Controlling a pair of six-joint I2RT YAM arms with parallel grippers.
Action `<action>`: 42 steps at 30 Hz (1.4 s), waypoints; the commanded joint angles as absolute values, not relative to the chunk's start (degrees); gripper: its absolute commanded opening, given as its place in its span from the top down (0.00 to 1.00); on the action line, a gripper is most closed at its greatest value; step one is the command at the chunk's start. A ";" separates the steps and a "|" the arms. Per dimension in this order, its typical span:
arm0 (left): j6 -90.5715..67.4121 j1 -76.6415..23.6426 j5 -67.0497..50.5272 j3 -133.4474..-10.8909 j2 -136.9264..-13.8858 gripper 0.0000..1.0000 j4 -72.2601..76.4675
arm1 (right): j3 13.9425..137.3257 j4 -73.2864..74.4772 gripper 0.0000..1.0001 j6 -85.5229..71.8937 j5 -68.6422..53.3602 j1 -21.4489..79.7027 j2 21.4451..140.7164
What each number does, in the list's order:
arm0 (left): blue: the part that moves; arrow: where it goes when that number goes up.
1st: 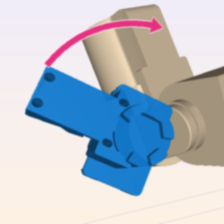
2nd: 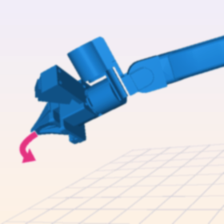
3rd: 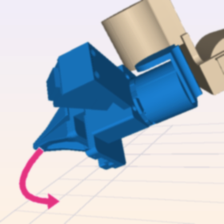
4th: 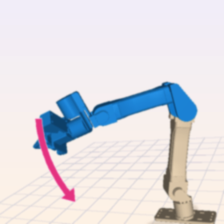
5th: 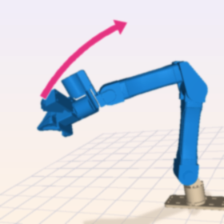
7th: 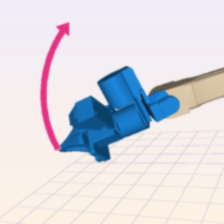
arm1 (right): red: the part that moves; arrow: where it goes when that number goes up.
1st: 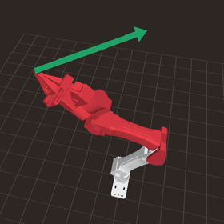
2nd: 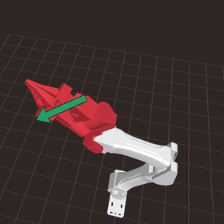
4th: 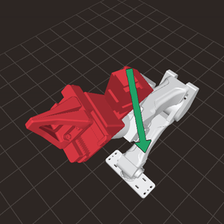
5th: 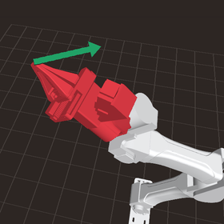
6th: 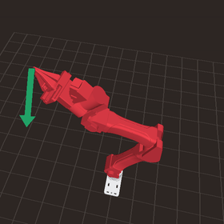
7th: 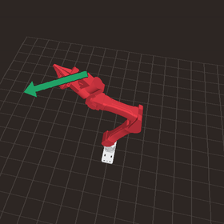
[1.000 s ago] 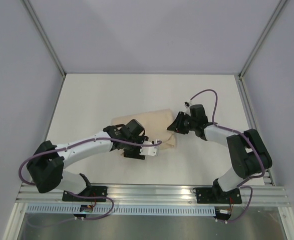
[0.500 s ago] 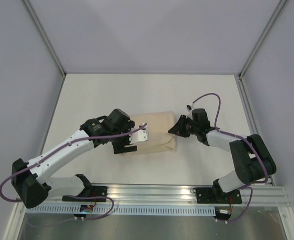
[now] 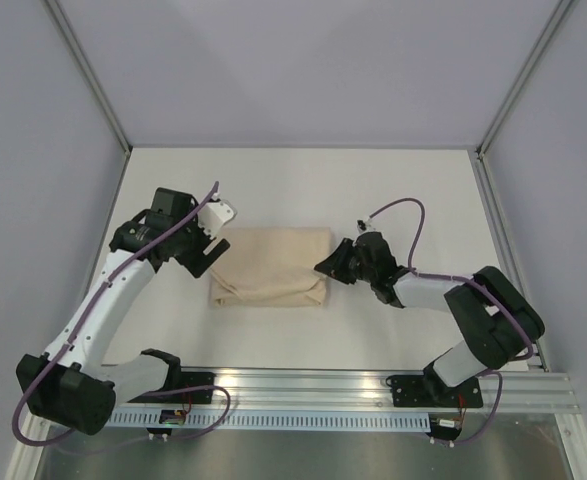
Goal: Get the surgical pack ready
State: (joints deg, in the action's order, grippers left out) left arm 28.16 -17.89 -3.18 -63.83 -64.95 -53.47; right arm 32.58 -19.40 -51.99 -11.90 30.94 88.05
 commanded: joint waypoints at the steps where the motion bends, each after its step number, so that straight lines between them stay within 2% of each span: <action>1: 24.52 -14.42 -5.35 -64.95 -64.33 0.12 -55.19 | 30.41 -25.83 1.00 -61.07 -5.63 33.66 90.00; 10: 24.34 -13.97 -6.77 -60.03 -68.90 0.15 -52.48 | 30.32 -26.19 0.99 -63.72 -0.09 32.70 90.35; 14: 24.87 -13.97 -7.21 -59.59 -68.55 0.15 -51.68 | 31.02 -23.84 1.00 -60.83 0.97 26.31 88.43; 18: 25.75 -13.97 -5.98 -59.24 -68.12 0.15 -51.59 | 34.36 -17.42 0.99 -51.44 -8.59 17.95 87.63; 22: 26.28 -13.97 -5.54 -58.71 -67.15 0.15 -50.63 | 41.19 -6.36 1.00 -35.48 -18.36 9.77 89.29; 25: 26.19 -13.97 -5.45 -58.80 -67.24 0.15 -50.36 | 43.85 4.03 1.00 -30.51 -17.58 5.37 90.78; 29: 26.19 -13.97 -5.27 -58.89 -67.59 0.15 -50.54 | 42.28 5.18 1.00 -29.36 -17.58 -3.66 89.48; 35: 26.54 -13.97 -4.83 -58.45 -66.71 0.15 -50.54 | 44.91 13.17 0.98 -20.93 -13.02 -7.65 88.86; 38: 26.19 -13.89 -4.66 -58.62 -66.62 0.15 -50.54 | 44.91 14.68 0.91 -18.55 -10.47 -8.17 87.63; 39: 26.19 -13.89 -4.83 -58.62 -66.62 0.14 -50.54 | 44.74 14.76 0.81 -18.37 -10.11 -8.52 86.15; 42: 26.19 -13.89 -5.36 -58.54 -66.71 0.15 -50.80 | 45.08 17.22 0.60 -18.19 -7.92 -8.88 83.51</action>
State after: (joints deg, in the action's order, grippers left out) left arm 26.06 -14.15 -5.02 -58.74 -68.12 -51.18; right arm 45.23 8.97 -23.40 -16.62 -7.35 86.15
